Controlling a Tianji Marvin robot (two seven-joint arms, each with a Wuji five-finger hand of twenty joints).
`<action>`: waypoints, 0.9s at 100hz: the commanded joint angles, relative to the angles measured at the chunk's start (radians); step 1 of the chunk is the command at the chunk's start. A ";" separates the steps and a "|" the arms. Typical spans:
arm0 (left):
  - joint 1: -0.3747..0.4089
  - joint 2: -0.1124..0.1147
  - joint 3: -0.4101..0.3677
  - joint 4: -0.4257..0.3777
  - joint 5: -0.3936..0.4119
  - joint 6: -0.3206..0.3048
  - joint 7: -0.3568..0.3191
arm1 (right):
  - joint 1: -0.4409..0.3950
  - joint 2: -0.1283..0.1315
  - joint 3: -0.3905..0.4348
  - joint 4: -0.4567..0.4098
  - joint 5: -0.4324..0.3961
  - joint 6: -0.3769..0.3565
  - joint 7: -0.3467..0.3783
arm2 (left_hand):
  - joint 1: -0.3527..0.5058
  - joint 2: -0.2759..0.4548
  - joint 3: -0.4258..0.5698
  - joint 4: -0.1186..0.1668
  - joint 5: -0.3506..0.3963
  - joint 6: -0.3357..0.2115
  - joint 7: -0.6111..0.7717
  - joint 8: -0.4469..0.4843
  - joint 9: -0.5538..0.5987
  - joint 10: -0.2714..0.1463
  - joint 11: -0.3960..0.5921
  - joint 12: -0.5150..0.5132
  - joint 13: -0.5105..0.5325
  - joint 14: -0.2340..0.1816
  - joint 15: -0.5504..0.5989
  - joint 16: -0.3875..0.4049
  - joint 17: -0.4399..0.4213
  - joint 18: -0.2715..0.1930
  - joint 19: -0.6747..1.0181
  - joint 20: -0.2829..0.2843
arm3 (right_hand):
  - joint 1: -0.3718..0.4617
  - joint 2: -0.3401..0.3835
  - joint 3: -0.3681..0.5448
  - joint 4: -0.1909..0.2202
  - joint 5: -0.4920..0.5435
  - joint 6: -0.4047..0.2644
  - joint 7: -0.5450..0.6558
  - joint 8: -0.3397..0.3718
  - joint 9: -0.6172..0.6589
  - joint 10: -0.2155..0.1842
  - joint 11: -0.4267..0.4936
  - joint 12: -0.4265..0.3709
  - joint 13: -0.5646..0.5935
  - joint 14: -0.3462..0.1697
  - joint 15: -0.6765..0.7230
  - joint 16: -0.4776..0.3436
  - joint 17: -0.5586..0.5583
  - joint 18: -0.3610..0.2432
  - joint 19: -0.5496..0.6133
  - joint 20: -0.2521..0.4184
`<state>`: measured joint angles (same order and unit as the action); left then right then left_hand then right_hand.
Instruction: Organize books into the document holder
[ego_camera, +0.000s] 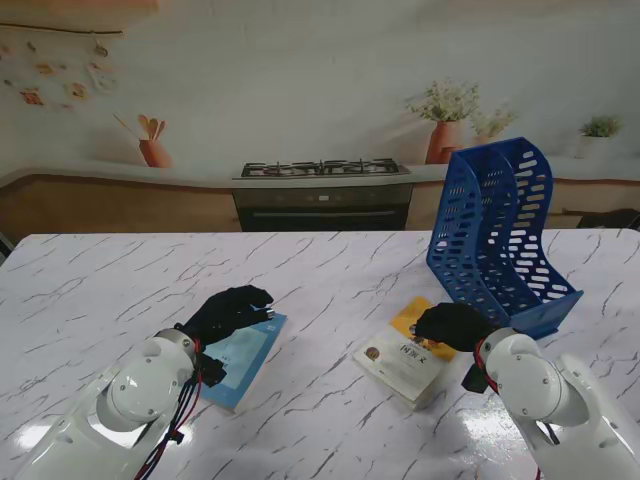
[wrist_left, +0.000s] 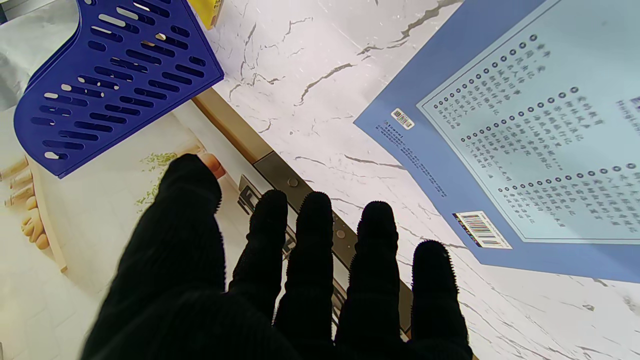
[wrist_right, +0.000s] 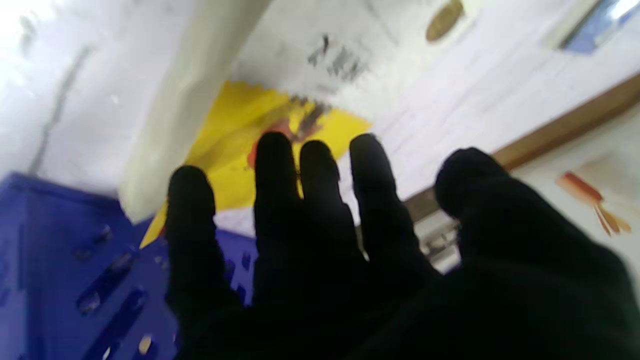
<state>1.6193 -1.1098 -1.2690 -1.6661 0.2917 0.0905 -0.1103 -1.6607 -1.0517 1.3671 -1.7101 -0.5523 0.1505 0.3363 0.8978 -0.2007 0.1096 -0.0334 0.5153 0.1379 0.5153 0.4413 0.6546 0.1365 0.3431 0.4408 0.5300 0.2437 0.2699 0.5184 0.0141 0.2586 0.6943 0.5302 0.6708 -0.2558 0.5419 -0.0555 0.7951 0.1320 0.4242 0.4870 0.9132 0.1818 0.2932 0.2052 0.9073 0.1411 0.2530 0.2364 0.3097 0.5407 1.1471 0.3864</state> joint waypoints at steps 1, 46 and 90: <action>0.005 -0.004 0.003 0.001 -0.005 -0.023 -0.008 | 0.010 0.007 -0.022 0.024 0.014 0.011 0.023 | -0.007 0.030 -0.003 0.028 0.010 -0.020 0.014 0.004 0.015 -0.023 0.009 0.000 0.024 -0.014 0.024 0.012 0.000 -0.007 0.043 0.003 | 0.029 0.026 0.041 0.019 -0.009 0.034 0.040 -0.049 -0.020 0.027 -0.012 -0.015 -0.024 0.012 -0.020 -0.026 -0.025 -0.263 -0.019 -0.029; 0.019 -0.008 -0.001 -0.014 0.001 -0.021 0.012 | 0.117 0.034 -0.144 0.168 0.011 -0.052 0.132 | -0.006 0.031 0.004 0.028 0.024 -0.019 0.029 0.006 0.031 -0.022 0.017 0.002 0.039 -0.012 0.040 0.020 0.003 -0.004 0.058 0.000 | 0.021 0.071 0.163 0.051 -0.050 0.046 0.093 -0.113 -0.047 0.031 -0.057 -0.034 -0.072 -0.005 -0.046 -0.067 -0.075 -0.356 -0.095 -0.069; 0.036 -0.010 -0.007 -0.029 0.002 -0.006 0.021 | 0.241 0.034 -0.305 0.298 0.077 -0.229 0.124 | -0.010 0.035 0.005 0.027 0.027 -0.018 0.032 0.005 0.036 -0.019 0.019 0.003 0.044 -0.012 0.044 0.022 0.003 -0.003 0.063 -0.004 | 0.013 0.078 0.189 0.063 -0.053 0.047 0.125 -0.125 -0.039 0.013 -0.035 -0.023 -0.066 -0.031 -0.043 -0.067 -0.076 -0.400 -0.105 -0.075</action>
<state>1.6455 -1.1138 -1.2756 -1.6912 0.2960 0.0980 -0.0810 -1.3936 -0.9967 1.1098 -1.4729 -0.4792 -0.0603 0.4298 0.8978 -0.2007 0.1094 -0.0334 0.5252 0.1379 0.5391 0.4413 0.6559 0.1365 0.3445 0.4408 0.5458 0.2437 0.2947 0.5282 0.0152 0.2600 0.7162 0.5302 0.6835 -0.1959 0.7160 -0.0344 0.7637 0.1663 0.5235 0.3804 0.8975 0.1694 0.3238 0.2063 0.9186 0.1062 0.5897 0.3011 0.2221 0.6961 1.0753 0.3304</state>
